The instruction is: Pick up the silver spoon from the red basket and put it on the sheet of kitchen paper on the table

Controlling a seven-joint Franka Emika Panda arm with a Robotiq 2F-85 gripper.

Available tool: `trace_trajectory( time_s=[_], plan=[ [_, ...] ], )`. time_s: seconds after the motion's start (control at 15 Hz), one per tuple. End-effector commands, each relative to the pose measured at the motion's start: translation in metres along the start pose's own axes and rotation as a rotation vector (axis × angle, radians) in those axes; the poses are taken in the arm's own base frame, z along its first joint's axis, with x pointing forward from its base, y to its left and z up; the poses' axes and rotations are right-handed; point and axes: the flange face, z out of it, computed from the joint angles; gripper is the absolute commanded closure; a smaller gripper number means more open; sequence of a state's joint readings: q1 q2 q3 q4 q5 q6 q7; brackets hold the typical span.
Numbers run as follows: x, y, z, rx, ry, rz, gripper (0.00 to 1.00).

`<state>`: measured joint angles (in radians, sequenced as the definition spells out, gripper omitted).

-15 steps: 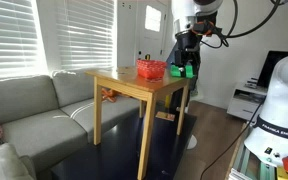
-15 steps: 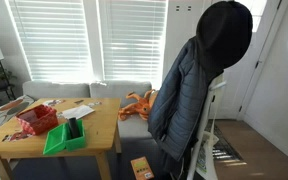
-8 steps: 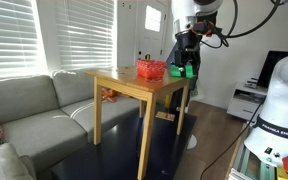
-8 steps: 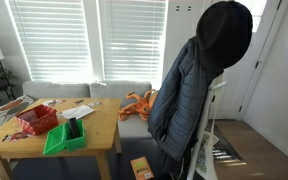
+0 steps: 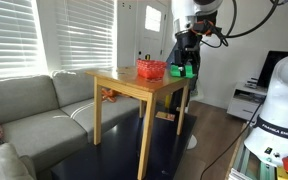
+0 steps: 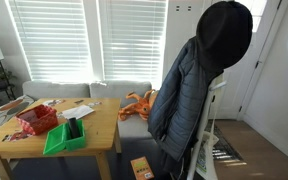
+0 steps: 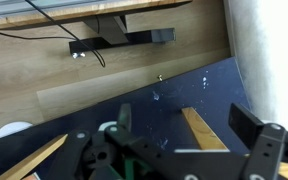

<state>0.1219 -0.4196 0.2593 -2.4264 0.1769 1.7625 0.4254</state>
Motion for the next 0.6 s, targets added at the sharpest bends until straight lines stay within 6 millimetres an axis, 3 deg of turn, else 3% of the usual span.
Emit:
trace_trajectory(
  time_s=[0.0, 0.33, 0.53],
  plan=[
    [0.009, 0.017, -0.044, -0.013, 0.029, -0.007, 0.0],
    [0.032, 0.04, -0.124, -0.028, 0.103, -0.069, 0.0],
    [0.055, 0.047, -0.155, -0.039, 0.139, -0.129, 0.0]
  ],
)
